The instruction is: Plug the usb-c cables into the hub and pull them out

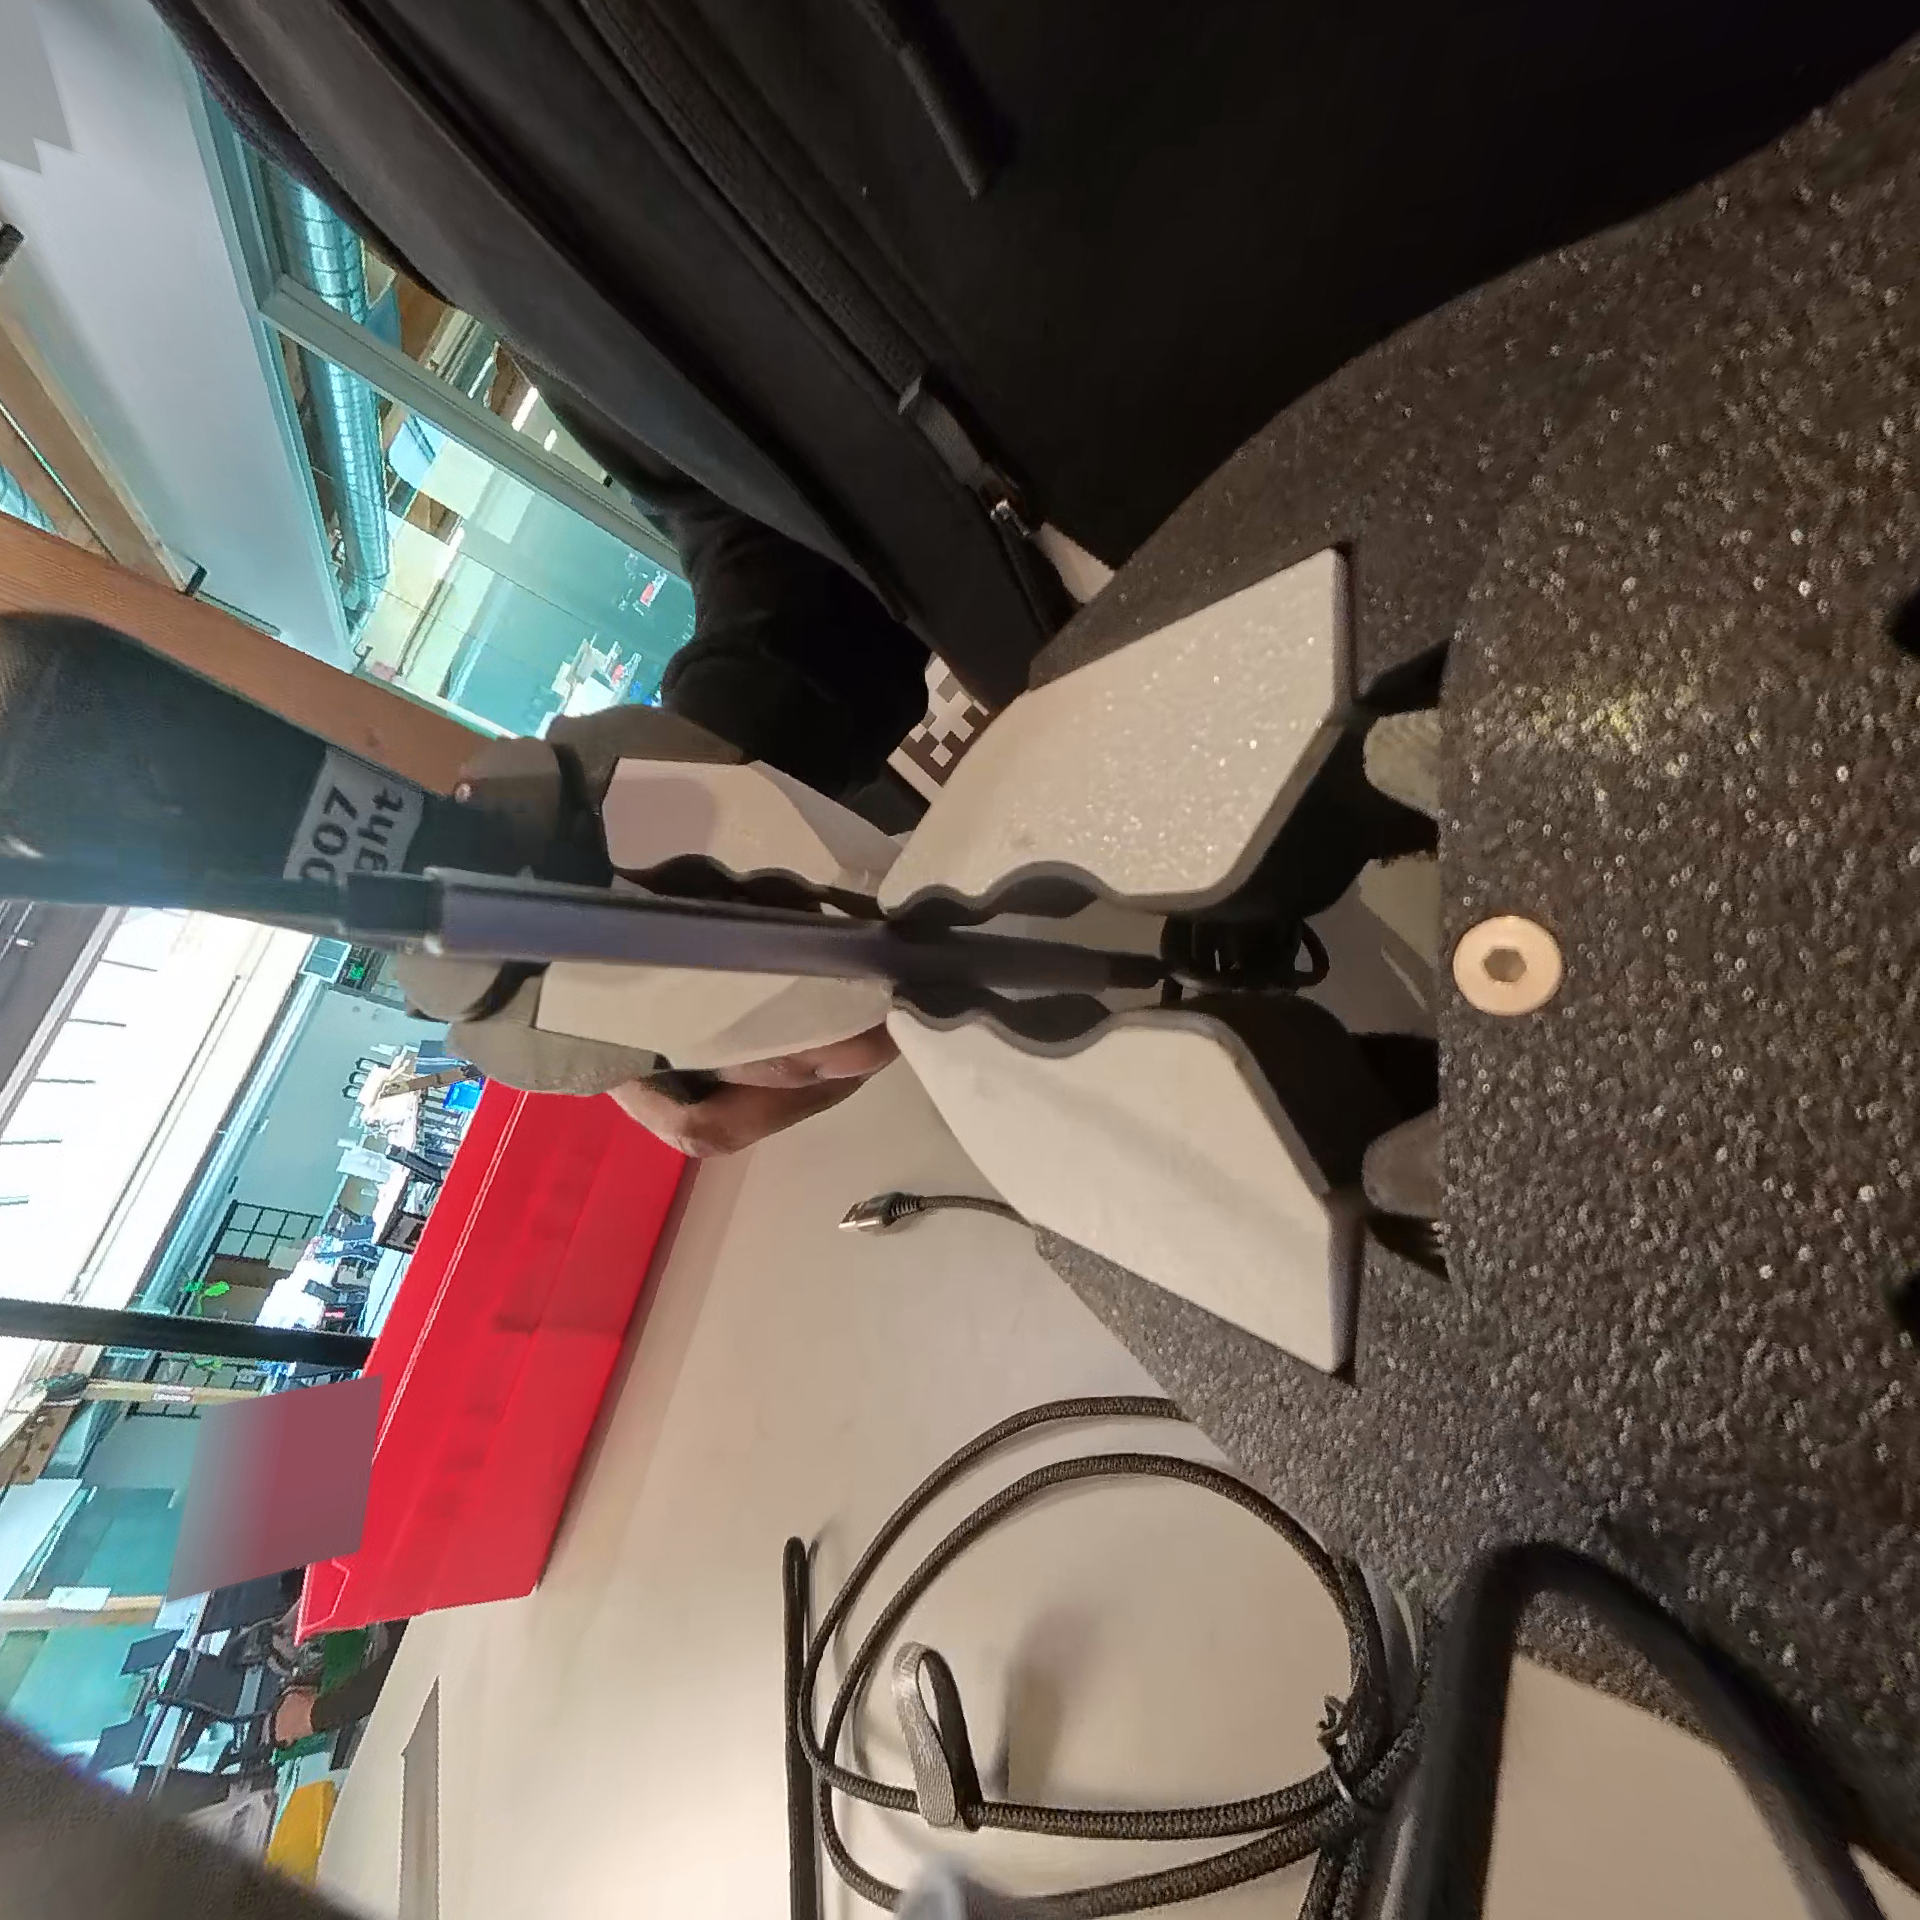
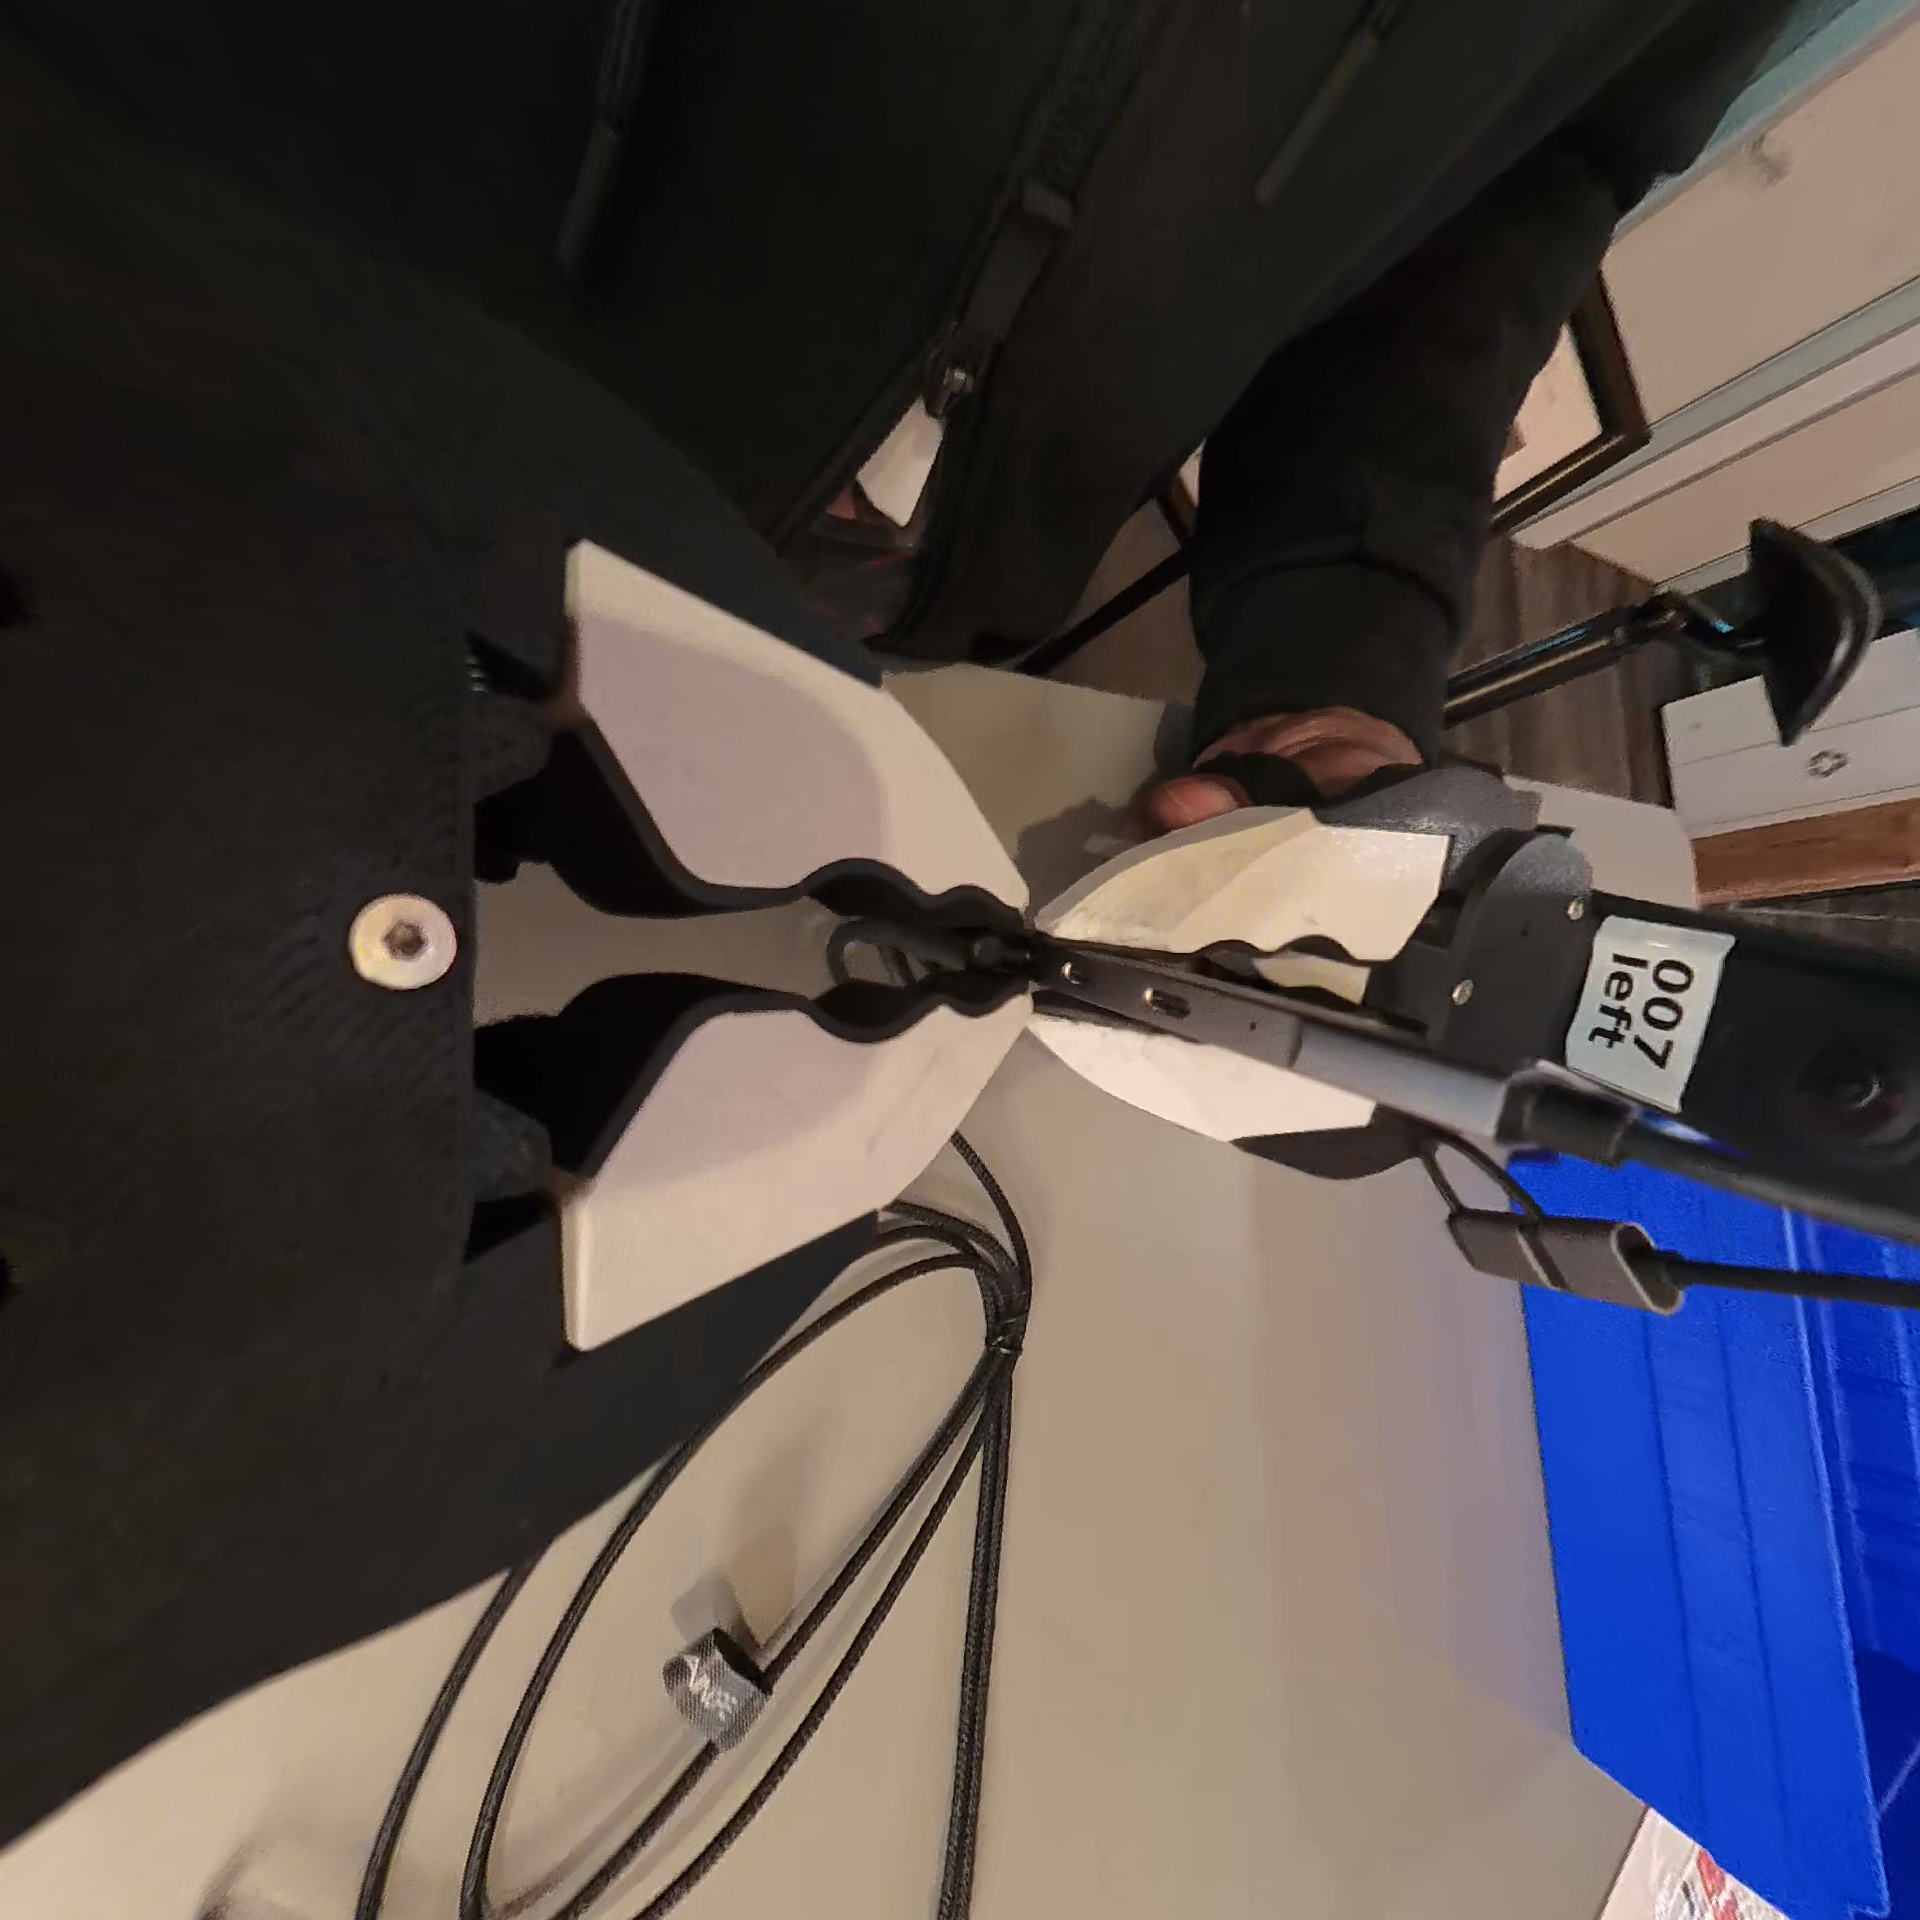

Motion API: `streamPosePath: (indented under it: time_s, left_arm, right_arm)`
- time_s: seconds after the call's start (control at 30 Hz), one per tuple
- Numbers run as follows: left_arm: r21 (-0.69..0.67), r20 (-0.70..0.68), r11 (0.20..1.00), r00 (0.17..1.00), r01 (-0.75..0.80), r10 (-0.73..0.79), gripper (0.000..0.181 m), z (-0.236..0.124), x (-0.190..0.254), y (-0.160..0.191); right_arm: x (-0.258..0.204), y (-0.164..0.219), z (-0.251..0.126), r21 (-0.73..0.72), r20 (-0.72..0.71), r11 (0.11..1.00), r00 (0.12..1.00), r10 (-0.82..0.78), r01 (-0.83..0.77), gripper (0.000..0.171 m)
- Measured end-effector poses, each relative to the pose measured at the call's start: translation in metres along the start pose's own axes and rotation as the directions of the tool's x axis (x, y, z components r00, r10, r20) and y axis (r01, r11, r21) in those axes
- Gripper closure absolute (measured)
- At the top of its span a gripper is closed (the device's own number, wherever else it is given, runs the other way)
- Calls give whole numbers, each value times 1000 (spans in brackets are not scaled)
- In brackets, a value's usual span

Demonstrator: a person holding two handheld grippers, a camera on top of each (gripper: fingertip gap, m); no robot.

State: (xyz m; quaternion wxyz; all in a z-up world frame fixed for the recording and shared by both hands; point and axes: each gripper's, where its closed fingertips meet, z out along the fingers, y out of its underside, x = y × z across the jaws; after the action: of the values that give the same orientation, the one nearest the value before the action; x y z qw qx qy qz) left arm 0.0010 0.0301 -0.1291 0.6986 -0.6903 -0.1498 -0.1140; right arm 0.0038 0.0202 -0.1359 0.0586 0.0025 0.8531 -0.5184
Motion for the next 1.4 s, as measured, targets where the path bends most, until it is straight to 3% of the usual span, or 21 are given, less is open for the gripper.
streamPosePath:
  time_s: [0.17, 0.43, 0.9, 1.2, 1.4]
  left_arm:
    - [-42, 43, 998, 998, -50, 52, 170, 14, 18, 7]
    - [-103, 48, 987, 991, -122, 127, 170, 30, 31, 7]
    - [-157, 75, 973, 980, -171, 185, 170, 39, 36, 1]
    - [-269, 60, 936, 966, -227, 252, 171, 35, 33, 4]
    - [-237, 59, 944, 967, -229, 249, 171, 32, 34, 2]
  right_arm:
    - [-16, 6, -14, 67, 30, 997, 998, 46, -48, 162]
    - [-29, 11, -33, 59, 87, 996, 994, 68, -73, 163]
    - [-31, 9, -49, 24, 26, 1000, 1000, 2, -3, 162]
    - [-28, 12, -41, -36, -50, 998, 998, -44, 42, 163]
    - [-27, 22, -23, -84, -132, 994, 988, -78, 67, 159]
